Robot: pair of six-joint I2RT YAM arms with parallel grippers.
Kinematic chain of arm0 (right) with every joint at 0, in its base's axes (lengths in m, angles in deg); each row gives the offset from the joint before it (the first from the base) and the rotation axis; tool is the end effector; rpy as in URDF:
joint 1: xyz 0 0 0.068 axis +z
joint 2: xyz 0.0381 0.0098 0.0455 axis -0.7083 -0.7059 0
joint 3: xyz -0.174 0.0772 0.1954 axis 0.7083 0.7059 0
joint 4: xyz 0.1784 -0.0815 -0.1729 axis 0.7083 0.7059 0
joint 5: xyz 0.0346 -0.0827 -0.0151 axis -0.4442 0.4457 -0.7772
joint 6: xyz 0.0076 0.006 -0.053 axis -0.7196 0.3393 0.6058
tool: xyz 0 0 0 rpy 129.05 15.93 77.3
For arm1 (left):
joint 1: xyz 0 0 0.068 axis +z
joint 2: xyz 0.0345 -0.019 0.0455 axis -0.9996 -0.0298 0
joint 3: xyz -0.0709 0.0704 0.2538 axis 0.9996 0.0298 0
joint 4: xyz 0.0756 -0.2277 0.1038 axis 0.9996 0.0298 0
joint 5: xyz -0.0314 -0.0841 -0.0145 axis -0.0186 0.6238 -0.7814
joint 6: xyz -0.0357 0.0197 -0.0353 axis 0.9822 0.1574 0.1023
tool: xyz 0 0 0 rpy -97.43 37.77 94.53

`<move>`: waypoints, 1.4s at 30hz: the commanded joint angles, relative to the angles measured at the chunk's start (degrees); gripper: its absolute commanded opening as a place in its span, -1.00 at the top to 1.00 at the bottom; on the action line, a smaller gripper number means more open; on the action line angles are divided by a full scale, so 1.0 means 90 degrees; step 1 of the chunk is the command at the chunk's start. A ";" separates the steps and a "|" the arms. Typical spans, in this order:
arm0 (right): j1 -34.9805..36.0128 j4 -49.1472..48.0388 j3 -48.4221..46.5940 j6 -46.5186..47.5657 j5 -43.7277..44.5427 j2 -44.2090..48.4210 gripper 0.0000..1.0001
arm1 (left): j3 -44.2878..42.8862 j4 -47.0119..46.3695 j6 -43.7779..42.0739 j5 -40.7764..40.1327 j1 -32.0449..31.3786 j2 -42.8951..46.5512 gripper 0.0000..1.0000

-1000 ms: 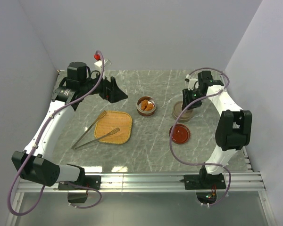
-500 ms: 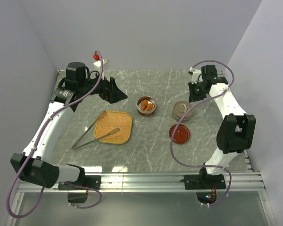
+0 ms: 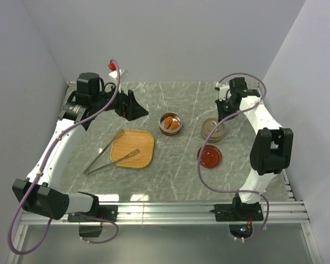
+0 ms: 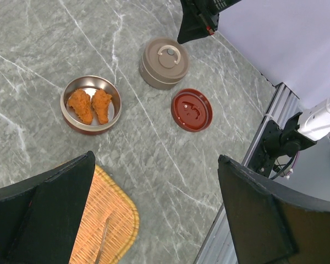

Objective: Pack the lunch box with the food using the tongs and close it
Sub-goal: Put the lid back on the lunch box

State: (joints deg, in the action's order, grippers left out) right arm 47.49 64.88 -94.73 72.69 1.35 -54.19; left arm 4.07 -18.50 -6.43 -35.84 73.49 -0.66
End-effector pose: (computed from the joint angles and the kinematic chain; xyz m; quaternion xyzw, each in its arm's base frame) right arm 0.3745 0.0246 0.2629 -0.1761 0.9497 0.0950 0.2410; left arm 0.2626 -0.0953 0.4109 0.2552 0.7643 -0.4103 0.4271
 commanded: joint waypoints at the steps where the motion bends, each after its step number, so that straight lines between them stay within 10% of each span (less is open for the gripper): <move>1: 0.0154 0.0184 -0.0125 0.0195 -0.0087 -0.0090 0.71 | -0.0036 -0.0183 0.0006 0.0059 0.0024 0.0128 -0.99; 29: 0.0349 0.0927 -0.0232 0.0567 -0.1494 -0.0208 0.20 | -0.0124 -0.0056 -0.0092 0.0137 0.0024 0.0099 -0.99; 42: 0.0252 0.0781 -0.0174 0.0440 -0.2254 -0.0004 0.52 | -0.0134 -0.0037 -0.0180 0.0206 0.0024 0.0118 -0.99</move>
State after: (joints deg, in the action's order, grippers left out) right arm 50.20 72.66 -94.71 77.10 -14.65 -56.55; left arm 4.07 -18.06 -7.08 -35.38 73.49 -0.66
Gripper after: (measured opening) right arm 0.258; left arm 0.994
